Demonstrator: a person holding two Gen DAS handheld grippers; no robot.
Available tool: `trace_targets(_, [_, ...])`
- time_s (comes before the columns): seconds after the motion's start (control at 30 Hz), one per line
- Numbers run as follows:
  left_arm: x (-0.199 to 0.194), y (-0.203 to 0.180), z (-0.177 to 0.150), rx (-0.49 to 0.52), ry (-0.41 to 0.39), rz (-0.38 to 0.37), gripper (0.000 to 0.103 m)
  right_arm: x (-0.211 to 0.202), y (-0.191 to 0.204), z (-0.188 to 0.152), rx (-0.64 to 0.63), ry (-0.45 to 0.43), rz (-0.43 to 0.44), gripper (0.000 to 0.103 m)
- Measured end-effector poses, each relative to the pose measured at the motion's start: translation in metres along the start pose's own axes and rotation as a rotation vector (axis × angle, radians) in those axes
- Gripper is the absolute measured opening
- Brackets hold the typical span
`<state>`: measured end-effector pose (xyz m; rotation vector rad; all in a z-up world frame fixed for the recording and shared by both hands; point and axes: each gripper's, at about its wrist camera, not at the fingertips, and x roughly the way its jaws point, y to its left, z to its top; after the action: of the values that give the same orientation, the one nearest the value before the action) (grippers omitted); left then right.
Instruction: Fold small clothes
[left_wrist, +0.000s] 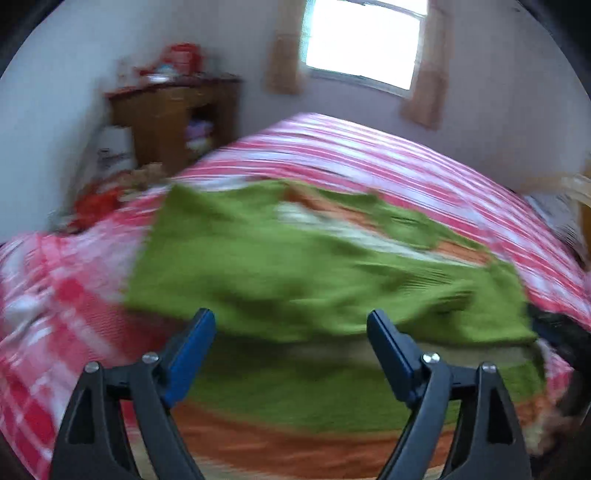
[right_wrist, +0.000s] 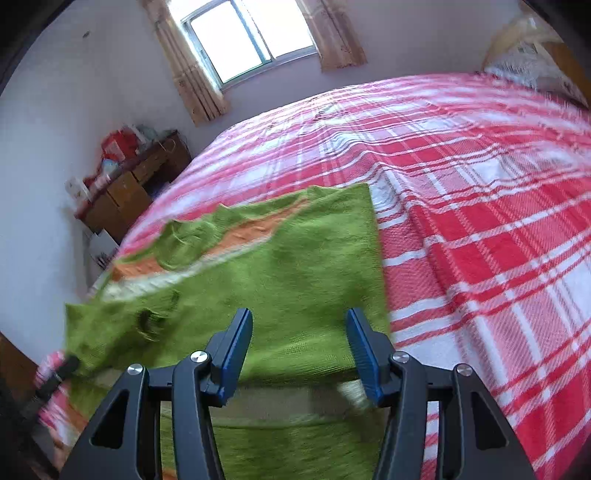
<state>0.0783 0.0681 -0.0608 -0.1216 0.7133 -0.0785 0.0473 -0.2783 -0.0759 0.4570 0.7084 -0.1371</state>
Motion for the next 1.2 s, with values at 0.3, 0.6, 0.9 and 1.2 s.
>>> trace_targets(0.3, [0.013, 0.033, -0.024, -0.147, -0.015, -0.047, 0.1, 0.057, 0.102, -0.005, -0.019, 0.202, 0.276, 0.069])
trace_targets(0.6, [0.014, 0.034, -0.025, -0.136, -0.022, -0.051, 0.103, 0.082, 0.17, -0.018, -0.338, 0.217, 0.109, 0.015])
trace_targets(0.9, [0.013, 0.038, -0.027, -0.156, -0.028, -0.067, 0.103, -0.013, 0.208, 0.065, -0.424, -0.112, 0.149, 0.011])
trace_targets(1.2, [0.013, 0.036, -0.027, -0.15, -0.026, -0.054, 0.103, -0.04, 0.111, 0.101, -0.37, -0.166, 0.043, 0.011])
